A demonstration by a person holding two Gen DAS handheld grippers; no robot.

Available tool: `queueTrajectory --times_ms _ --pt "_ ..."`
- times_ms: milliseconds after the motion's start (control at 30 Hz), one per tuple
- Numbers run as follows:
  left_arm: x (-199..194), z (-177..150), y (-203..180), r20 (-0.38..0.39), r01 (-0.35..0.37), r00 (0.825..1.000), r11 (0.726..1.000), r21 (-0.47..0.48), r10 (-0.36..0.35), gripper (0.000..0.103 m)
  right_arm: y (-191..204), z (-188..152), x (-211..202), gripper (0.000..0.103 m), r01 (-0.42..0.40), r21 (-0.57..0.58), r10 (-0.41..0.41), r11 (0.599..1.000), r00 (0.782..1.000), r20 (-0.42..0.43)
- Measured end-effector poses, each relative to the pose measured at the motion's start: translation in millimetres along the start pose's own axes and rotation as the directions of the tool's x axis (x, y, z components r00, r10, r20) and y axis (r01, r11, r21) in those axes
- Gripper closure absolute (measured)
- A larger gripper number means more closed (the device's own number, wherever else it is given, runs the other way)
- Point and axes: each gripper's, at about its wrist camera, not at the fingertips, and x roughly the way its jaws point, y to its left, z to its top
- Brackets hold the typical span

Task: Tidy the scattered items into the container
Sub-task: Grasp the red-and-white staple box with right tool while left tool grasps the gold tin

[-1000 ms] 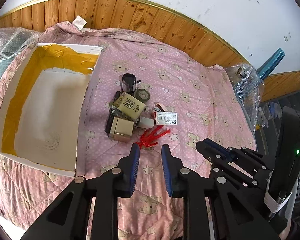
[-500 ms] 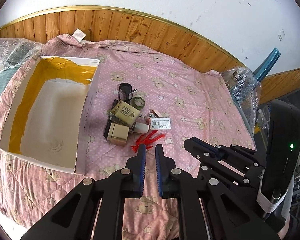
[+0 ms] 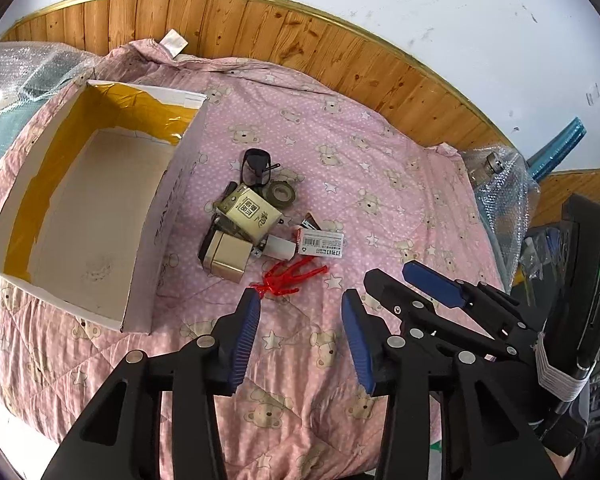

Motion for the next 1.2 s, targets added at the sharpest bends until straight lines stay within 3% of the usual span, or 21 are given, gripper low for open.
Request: queueTrajectory --times_ms 433,1033,1167,1200 --pt "61.9 25.6 31.5 -0.121 -0.078 0.990 0.996 -0.036 0.073 0.055 -18.6 4.6 72.1 0.052 -0.038 0.070 0.046 0.997 0.992 -0.119" --pt "157.0 62.5 80.2 -0.288 -0.048 0.958 0.994 -0.103 0.017 0.055 -53.8 25.6 168.7 0.043 0.045 0.145 -0.005 0.988 0.963 -0.269" --pt "175.0 64.3 93.0 -0.303 -0.029 0.953 0.987 -0.157 -0.020 0.050 -63.9 24.2 184.2 0.040 0.070 0.157 -0.020 0.985 0.955 -0.296" --pt "175.7 65.4 94.6 -0.284 -0.024 0.959 0.987 -0.160 -0.023 0.049 -66.6 22.9 187.5 0.039 0.076 0.160 -0.025 0.984 0.953 -0.302"
